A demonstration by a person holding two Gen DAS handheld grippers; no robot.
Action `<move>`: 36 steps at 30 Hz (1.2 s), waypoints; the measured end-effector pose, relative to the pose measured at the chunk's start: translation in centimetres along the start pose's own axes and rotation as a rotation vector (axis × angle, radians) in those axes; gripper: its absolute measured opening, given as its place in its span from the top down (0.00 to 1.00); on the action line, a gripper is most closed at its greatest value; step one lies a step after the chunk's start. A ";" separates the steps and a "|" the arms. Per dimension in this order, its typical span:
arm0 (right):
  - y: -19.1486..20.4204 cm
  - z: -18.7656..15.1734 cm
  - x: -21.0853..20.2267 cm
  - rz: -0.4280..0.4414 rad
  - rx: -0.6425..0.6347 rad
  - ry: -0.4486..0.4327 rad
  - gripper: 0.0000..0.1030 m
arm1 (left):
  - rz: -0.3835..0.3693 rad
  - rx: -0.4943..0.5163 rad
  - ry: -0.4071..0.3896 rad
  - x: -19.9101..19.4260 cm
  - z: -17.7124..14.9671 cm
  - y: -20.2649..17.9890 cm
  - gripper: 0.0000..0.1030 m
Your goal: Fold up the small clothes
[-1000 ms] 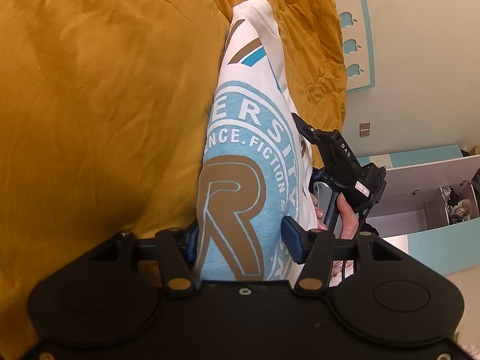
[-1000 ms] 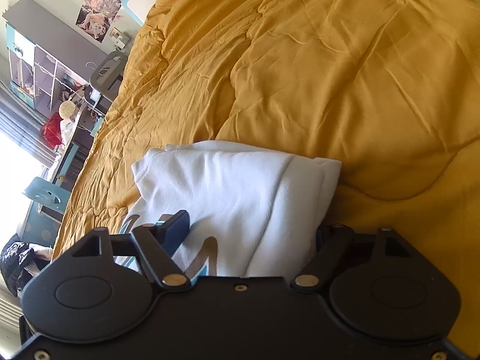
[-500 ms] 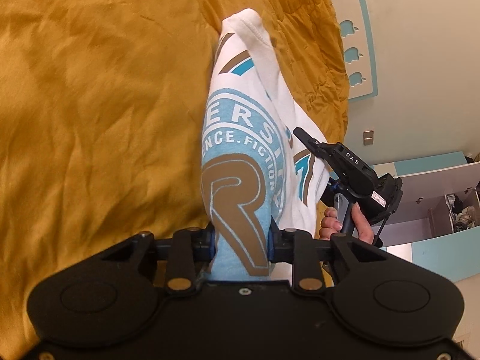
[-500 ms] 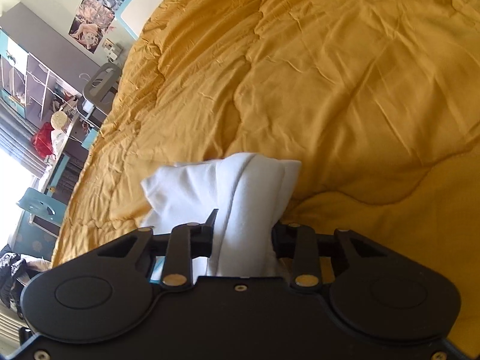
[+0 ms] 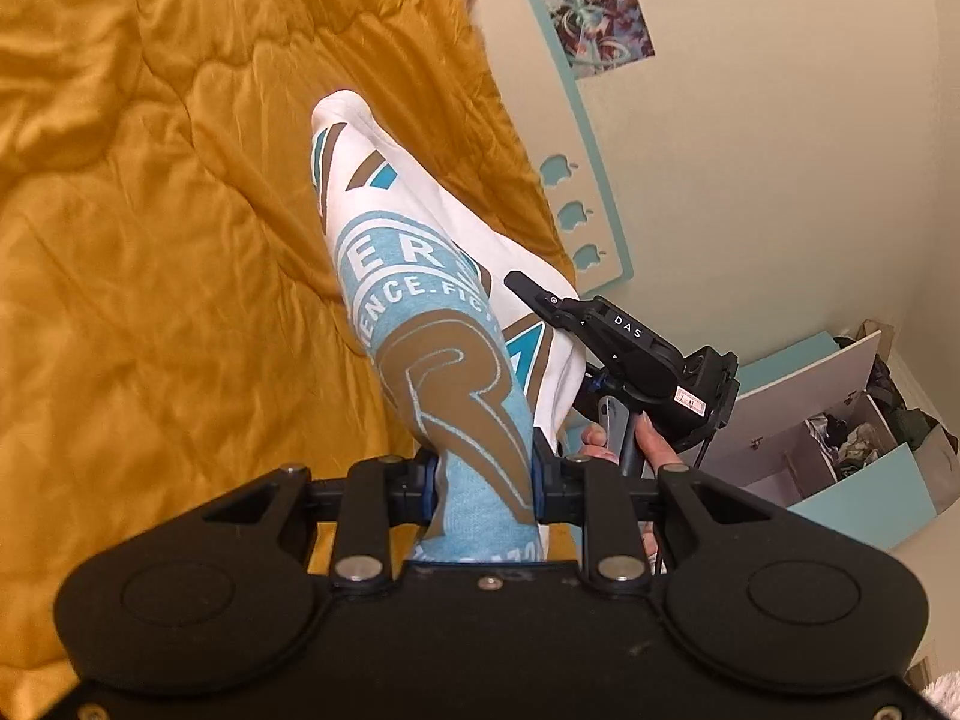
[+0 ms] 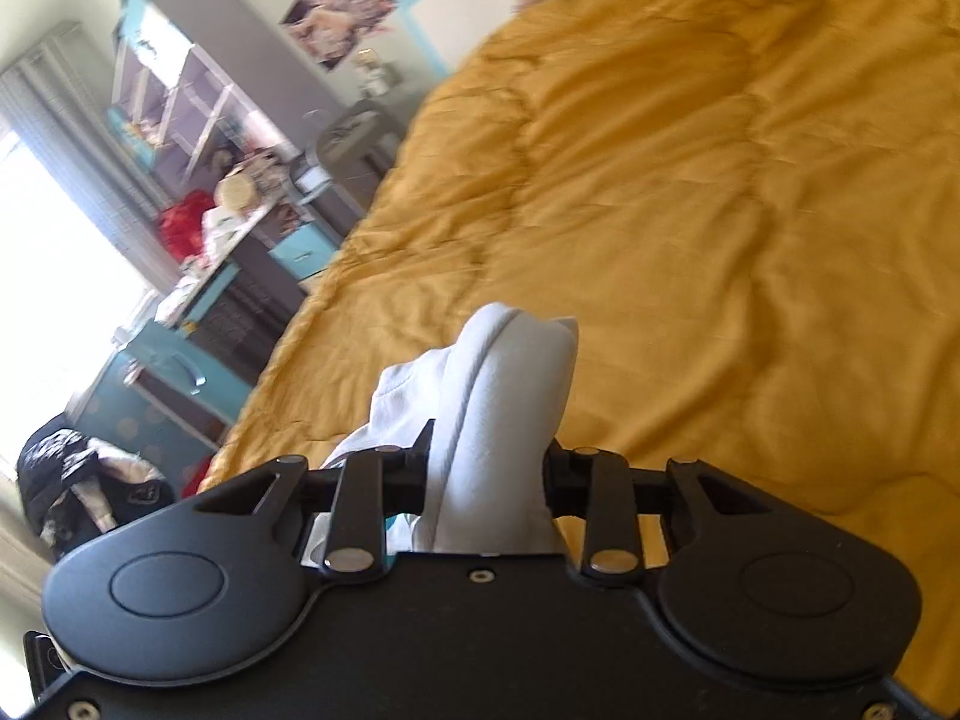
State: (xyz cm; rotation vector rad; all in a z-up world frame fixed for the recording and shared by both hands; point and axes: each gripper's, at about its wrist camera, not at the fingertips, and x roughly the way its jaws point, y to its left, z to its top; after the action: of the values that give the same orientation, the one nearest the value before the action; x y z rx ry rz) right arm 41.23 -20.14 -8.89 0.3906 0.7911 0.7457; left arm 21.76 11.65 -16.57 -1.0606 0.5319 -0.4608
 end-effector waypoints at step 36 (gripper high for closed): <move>14.8 -15.8 6.4 0.243 -0.335 0.206 0.37 | 0.391 0.142 -0.117 -17.9 -1.6 5.8 0.50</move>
State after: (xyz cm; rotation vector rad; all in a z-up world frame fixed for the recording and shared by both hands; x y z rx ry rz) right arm 25.56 -4.65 -13.90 0.1081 0.8013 1.1405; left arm 7.33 23.59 -19.08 -0.8164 0.5779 -0.0895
